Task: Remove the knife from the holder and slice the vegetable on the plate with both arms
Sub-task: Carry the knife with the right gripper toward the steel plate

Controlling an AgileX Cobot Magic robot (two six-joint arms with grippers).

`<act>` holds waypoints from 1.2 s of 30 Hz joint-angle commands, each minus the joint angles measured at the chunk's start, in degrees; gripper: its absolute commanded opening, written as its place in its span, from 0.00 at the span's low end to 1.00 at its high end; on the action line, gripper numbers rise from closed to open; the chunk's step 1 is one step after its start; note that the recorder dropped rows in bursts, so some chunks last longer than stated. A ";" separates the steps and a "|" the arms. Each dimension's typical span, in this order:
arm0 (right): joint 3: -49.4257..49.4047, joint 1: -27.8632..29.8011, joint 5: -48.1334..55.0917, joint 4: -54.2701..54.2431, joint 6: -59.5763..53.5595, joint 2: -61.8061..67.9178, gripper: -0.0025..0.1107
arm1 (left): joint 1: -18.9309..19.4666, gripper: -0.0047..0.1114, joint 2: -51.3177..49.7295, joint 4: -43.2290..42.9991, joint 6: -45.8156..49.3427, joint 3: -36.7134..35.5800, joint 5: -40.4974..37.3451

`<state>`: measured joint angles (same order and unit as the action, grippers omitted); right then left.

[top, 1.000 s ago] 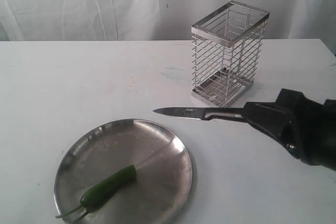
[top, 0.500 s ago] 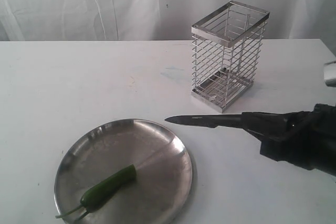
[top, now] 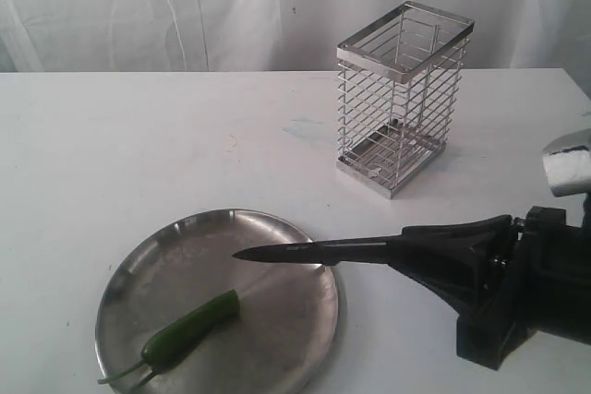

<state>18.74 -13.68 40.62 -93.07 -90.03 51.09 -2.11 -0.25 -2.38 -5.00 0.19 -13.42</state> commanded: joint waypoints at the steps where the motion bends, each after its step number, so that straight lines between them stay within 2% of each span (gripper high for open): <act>1: 0.00 -0.06 0.13 0.05 -0.91 0.04 0.02 | -0.31 0.04 0.25 0.56 0.11 -0.19 0.16; 6: -0.14 -0.06 -2.14 4.11 5.28 -0.09 0.02 | -0.31 0.04 0.25 0.56 0.11 -0.19 0.16; 10: -0.14 -0.06 -9.19 8.89 19.74 -0.35 0.02 | -0.31 0.04 0.25 0.56 0.11 -0.19 0.16; 13: -0.14 -0.06 -16.65 18.00 37.85 -2.02 0.02 | -0.31 0.04 0.25 0.56 0.11 -0.19 0.16; 16: -0.14 -0.06 -24.46 31.85 56.90 -5.11 0.02 | -0.31 0.04 0.25 0.56 0.11 -0.19 0.16; 19: -0.14 -0.16 -28.51 41.51 71.80 -8.87 0.02 | -0.31 0.04 0.25 0.56 0.11 -0.19 0.16; 21: -0.14 -0.78 -30.39 42.80 76.28 -11.38 0.02 | -0.31 0.04 0.25 0.56 0.11 -0.19 0.16; 26: -0.26 -3.56 -36.72 43.36 78.97 -17.06 0.02 | -0.31 0.04 0.25 0.56 0.11 -0.19 0.16; 29: -2.47 -5.47 -44.74 47.42 89.56 -19.10 0.02 | -0.31 0.04 0.25 0.56 0.11 -0.19 0.16; 32: -7.54 -7.29 -54.45 58.93 108.40 -19.64 0.02 | -0.31 0.04 0.25 0.56 0.11 -0.19 0.16; 36: -14.36 -8.88 -65.26 91.71 145.58 -17.59 0.02 | -0.31 0.04 0.25 0.56 0.11 -0.19 0.16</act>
<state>8.35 -21.28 -16.11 -24.06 30.38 32.26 -2.11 -0.25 -2.38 -5.00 0.19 -13.42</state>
